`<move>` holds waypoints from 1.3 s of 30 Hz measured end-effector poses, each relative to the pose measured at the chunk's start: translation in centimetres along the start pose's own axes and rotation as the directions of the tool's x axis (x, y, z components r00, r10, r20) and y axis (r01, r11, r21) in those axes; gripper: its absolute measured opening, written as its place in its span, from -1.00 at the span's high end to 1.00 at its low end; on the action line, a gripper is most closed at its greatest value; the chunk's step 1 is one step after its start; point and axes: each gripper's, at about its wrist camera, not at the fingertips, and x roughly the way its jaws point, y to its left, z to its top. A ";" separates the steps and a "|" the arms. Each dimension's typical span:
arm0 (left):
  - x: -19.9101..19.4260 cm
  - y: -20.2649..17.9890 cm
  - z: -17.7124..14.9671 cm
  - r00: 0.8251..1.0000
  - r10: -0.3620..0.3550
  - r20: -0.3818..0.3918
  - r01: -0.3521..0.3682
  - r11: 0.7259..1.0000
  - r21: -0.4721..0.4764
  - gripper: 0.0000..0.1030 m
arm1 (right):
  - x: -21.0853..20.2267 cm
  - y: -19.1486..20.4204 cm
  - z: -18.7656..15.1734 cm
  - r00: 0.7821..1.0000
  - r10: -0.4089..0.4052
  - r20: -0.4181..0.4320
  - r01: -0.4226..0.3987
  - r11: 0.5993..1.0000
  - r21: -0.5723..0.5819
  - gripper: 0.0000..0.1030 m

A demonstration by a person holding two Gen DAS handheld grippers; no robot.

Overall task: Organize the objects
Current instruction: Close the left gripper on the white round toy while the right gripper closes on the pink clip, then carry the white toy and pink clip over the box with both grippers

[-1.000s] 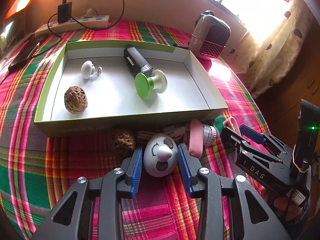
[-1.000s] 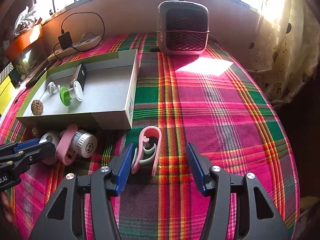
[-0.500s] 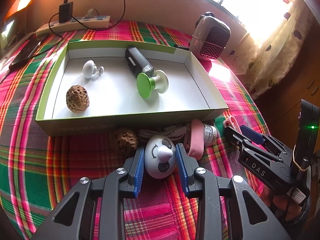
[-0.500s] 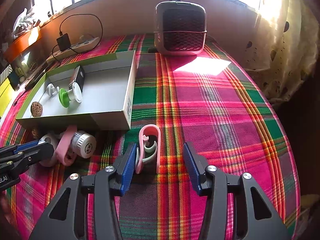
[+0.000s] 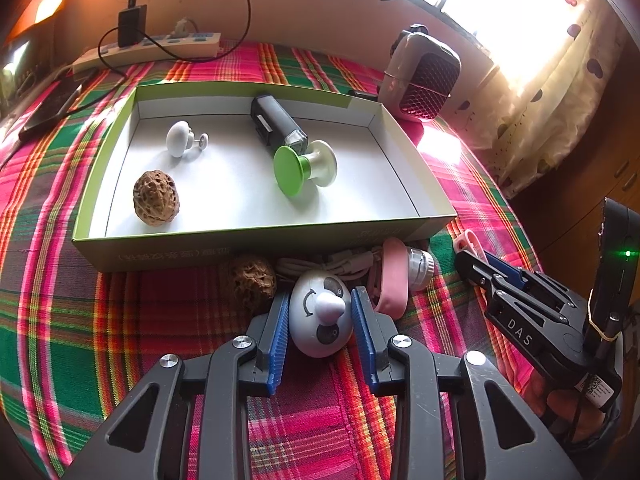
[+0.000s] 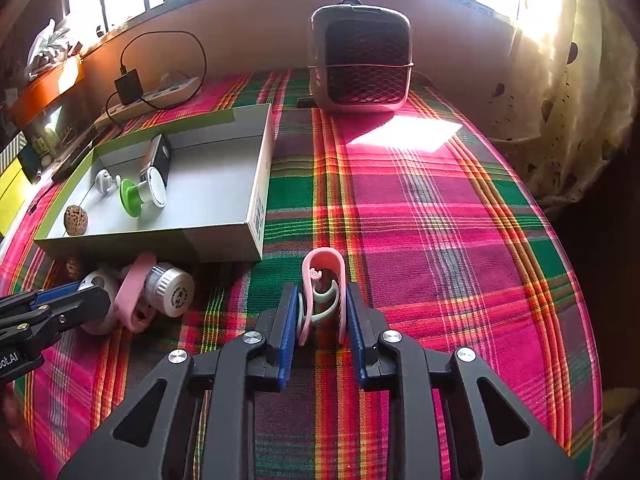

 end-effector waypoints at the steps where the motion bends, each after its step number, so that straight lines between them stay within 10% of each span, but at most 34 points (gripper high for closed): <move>1: 0.0 0.0 0.0 1.000 0.000 0.000 0.000 1.000 0.000 0.45 | 0.0 0.0 0.0 1.000 0.000 0.000 0.000 1.000 0.000 0.53; 39: -2.1 0.8 -0.4 0.999 -0.001 0.048 0.000 1.000 0.023 0.54 | -1.4 0.3 -0.6 1.000 0.006 0.013 -0.006 1.000 0.006 0.53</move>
